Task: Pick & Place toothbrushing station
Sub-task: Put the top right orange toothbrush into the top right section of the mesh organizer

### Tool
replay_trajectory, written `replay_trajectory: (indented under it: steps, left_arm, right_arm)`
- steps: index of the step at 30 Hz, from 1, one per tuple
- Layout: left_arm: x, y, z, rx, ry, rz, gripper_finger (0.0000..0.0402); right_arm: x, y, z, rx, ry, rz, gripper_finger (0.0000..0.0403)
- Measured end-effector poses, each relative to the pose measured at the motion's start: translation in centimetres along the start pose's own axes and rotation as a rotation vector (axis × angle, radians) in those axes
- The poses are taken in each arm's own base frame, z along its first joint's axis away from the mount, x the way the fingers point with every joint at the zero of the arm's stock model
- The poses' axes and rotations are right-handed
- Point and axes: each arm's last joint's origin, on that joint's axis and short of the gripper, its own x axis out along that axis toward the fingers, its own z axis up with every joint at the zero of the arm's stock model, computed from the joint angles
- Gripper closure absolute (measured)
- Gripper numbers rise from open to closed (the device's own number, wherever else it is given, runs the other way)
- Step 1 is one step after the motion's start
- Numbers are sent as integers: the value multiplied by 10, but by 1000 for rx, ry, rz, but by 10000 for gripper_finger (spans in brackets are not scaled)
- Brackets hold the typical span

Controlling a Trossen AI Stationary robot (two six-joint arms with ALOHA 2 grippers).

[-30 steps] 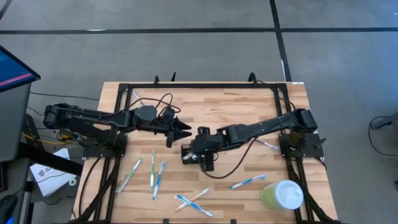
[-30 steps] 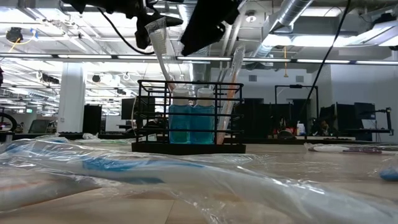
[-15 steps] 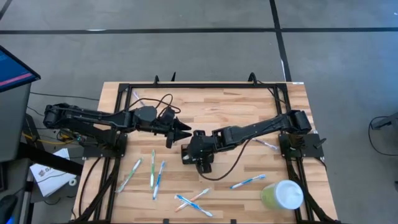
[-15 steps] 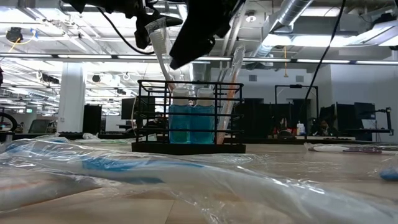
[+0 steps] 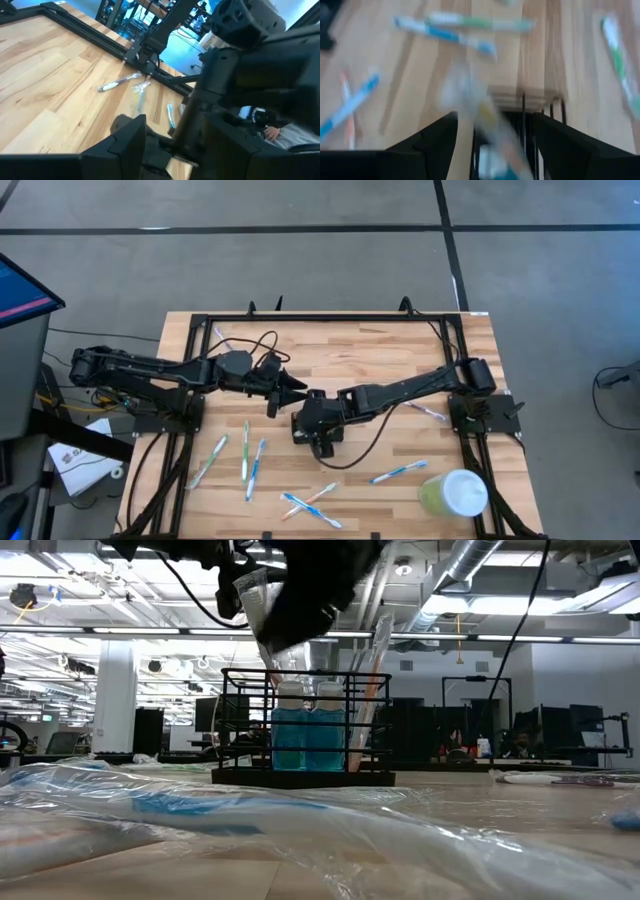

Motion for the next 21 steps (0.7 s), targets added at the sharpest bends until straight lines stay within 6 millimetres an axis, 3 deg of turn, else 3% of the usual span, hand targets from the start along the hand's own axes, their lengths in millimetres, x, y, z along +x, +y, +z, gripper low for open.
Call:
replay_trajectory:
  steps: [10,14,21]
  left_arm:
    - [0,0,0,-7,1,0,216]
    - [0,0,0,-7,1,0,216]
    - [0,0,0,-7,1,0,216]
  right_arm:
    - [9,-1,-6,39,42,-3,165]
    - [9,-2,-6,42,40,-4,208]
    - [9,-3,-6,45,44,-9,319]
